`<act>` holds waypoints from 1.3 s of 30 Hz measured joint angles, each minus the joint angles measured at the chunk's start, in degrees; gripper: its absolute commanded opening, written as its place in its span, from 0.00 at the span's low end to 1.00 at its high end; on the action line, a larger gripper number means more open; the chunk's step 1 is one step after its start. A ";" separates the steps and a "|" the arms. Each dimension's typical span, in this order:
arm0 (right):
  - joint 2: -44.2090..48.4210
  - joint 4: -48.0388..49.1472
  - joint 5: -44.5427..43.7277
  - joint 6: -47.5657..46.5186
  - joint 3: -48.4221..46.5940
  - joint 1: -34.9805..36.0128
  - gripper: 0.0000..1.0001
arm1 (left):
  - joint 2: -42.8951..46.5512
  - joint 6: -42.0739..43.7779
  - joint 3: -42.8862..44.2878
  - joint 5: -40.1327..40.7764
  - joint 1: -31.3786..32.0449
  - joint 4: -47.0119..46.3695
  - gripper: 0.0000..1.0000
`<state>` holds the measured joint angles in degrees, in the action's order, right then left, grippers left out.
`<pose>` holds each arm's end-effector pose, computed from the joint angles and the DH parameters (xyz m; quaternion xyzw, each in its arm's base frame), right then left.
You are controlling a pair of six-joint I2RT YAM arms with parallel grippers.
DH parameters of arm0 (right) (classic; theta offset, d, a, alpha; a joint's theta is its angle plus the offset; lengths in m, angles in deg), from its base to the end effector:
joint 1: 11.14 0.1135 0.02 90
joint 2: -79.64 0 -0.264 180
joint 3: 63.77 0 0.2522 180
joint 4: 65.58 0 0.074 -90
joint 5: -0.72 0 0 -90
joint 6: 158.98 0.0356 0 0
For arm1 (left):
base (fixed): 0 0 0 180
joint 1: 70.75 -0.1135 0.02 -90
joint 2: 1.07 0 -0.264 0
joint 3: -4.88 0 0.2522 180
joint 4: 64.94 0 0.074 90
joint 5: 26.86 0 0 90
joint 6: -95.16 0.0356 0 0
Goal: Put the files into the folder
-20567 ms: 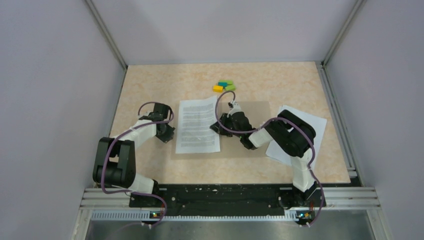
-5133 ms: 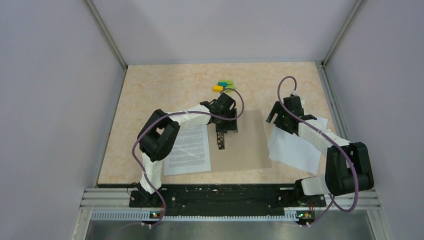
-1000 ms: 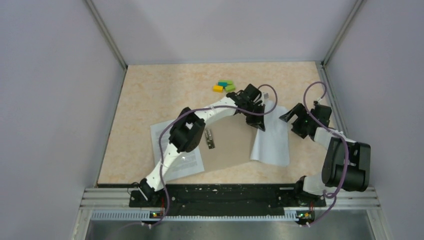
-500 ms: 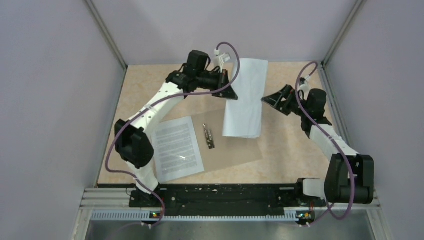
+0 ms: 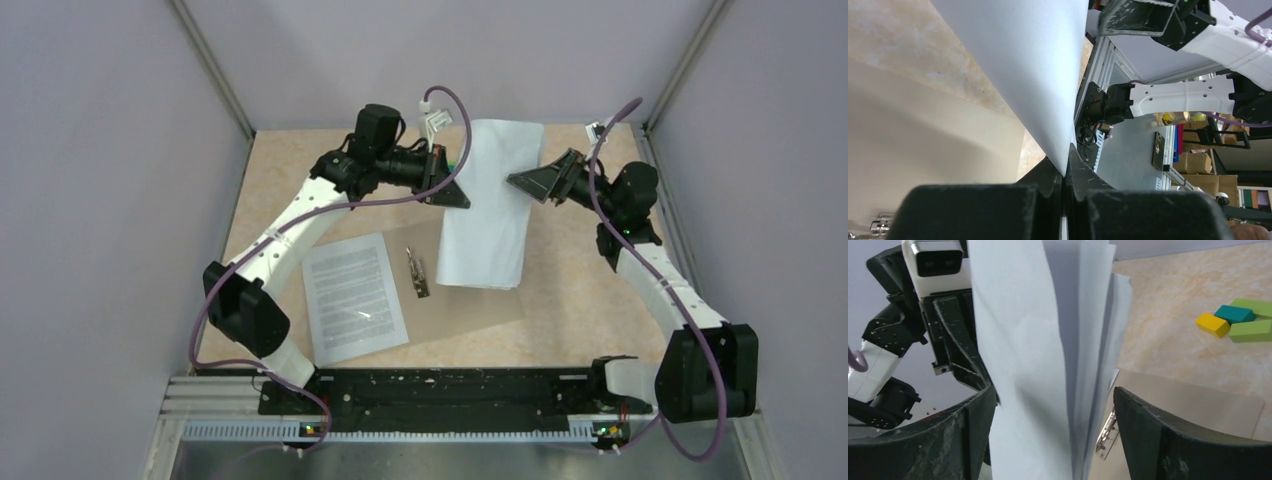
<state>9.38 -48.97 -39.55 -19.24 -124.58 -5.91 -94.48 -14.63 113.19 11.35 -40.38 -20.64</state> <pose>0.2722 0.0522 0.3327 -0.0645 0.6750 0.5608 0.4752 0.2991 -0.2077 0.3947 0.2910 0.7531 -0.5339 0.2512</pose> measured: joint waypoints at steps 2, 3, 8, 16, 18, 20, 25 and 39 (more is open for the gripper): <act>0.50 0.24 0.59 0.98 0.00 0.00 0.72 | 0.28 -0.39 -1.25 0.28 -0.35 -0.33 0.00; 0.94 0.22 0.92 1.09 0.00 0.00 0.69 | 0.42 -0.85 -1.84 0.42 -0.57 -0.48 0.00; 4.76 0.66 2.69 2.27 0.17 0.35 0.53 | 0.90 -3.06 -3.65 0.72 -1.38 -2.01 0.00; 6.56 -0.07 5.05 1.25 0.57 2.05 0.50 | 3.56 -7.41 -7.04 -0.48 -1.77 -7.96 0.00; 6.56 -0.83 5.35 0.76 1.29 2.05 0.50 | 4.26 -8.48 -7.69 -1.55 -1.92 -9.62 0.00; 6.56 -1.20 5.86 0.66 2.23 2.10 0.50 | 4.98 -9.31 -8.31 -2.49 -2.21 -11.21 0.00; 6.60 -1.16 7.15 1.07 3.19 2.19 0.46 | 6.01 -10.58 -8.94 -3.08 -2.64 -13.11 0.00; 7.19 -5.97 6.16 0.28 1.97 4.70 0.00 | 6.60 -13.22 -13.55 -3.72 -2.84 -16.13 0.26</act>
<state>16.57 -54.94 -33.38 -18.96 -122.61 -1.21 -87.87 -27.86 99.63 7.63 -43.23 -36.77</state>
